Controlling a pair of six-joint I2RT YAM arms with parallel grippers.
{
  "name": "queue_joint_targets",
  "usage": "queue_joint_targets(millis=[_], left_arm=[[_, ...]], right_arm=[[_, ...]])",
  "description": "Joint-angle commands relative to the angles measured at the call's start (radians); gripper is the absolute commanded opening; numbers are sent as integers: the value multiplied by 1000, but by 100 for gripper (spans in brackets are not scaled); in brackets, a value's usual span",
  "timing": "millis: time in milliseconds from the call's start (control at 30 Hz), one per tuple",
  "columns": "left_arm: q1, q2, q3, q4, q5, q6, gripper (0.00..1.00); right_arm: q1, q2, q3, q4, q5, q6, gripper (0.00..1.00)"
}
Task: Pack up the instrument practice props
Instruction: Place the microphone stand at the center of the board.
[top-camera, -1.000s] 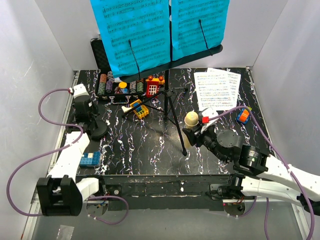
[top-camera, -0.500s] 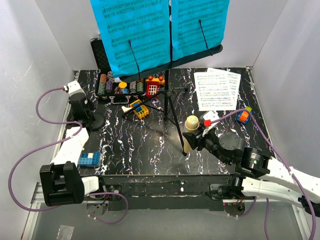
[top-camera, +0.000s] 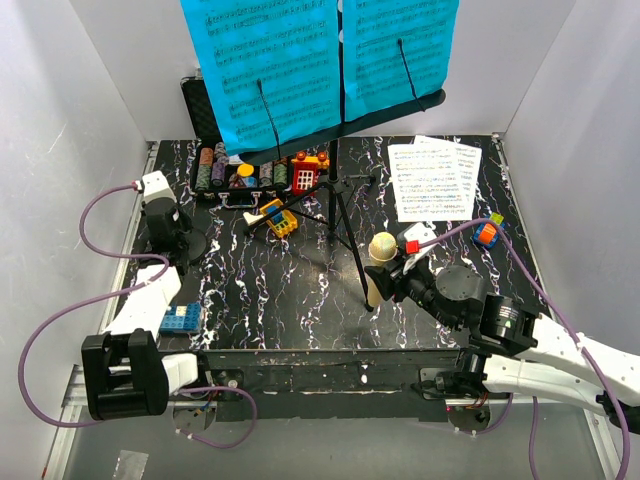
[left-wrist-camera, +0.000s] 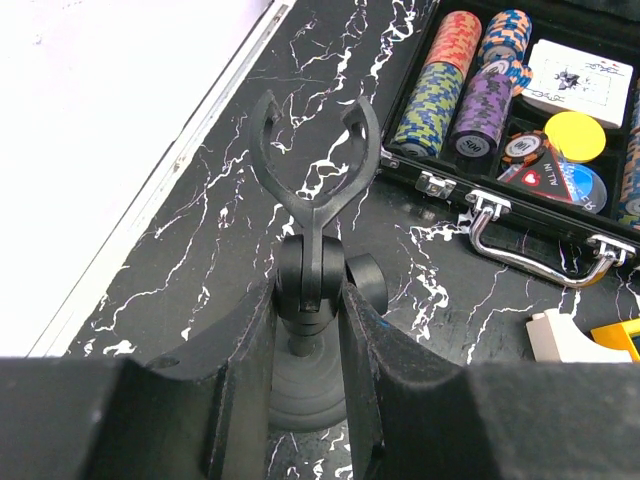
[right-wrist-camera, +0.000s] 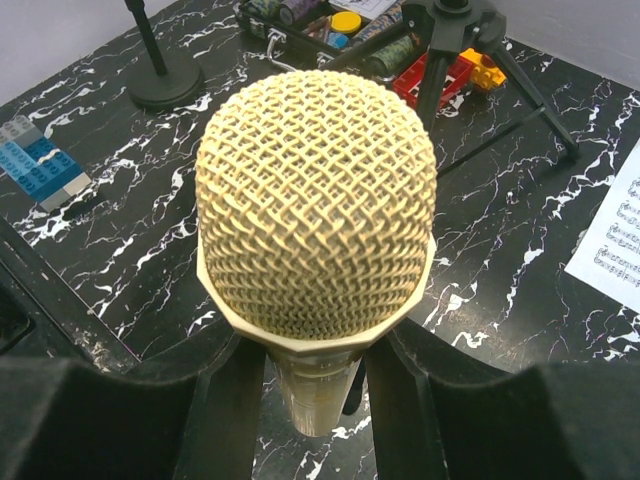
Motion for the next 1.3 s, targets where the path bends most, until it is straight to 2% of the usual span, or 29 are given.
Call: queue_joint_targets(millis=[0, 233, 367, 467, 633, 867, 1167, 1267], left_arm=[[4, 37, -11, -47, -30, 2, 7], [5, 4, 27, -84, 36, -29, 62], [4, -61, 37, -126, 65, -56, 78], [4, -117, 14, -179, 134, -79, 80], [4, -147, -78, -212, 182, -131, 71], [5, 13, -37, -164, 153, -113, 59], [4, 51, -91, -12, 30, -82, 68], [4, 73, -115, 46, 15, -60, 67]], right_arm=[[4, -1, 17, 44, 16, -1, 1], [4, 5, 20, 42, 28, -13, 1], [4, 20, 25, 48, 16, -10, 1], [4, 22, 20, 55, 7, -5, 1], [4, 28, 14, 67, -16, 1, 1], [5, 31, 25, 58, -16, 1, 1], [4, 33, 28, 50, -2, -10, 1], [4, 42, 28, 58, -4, -11, 1]])
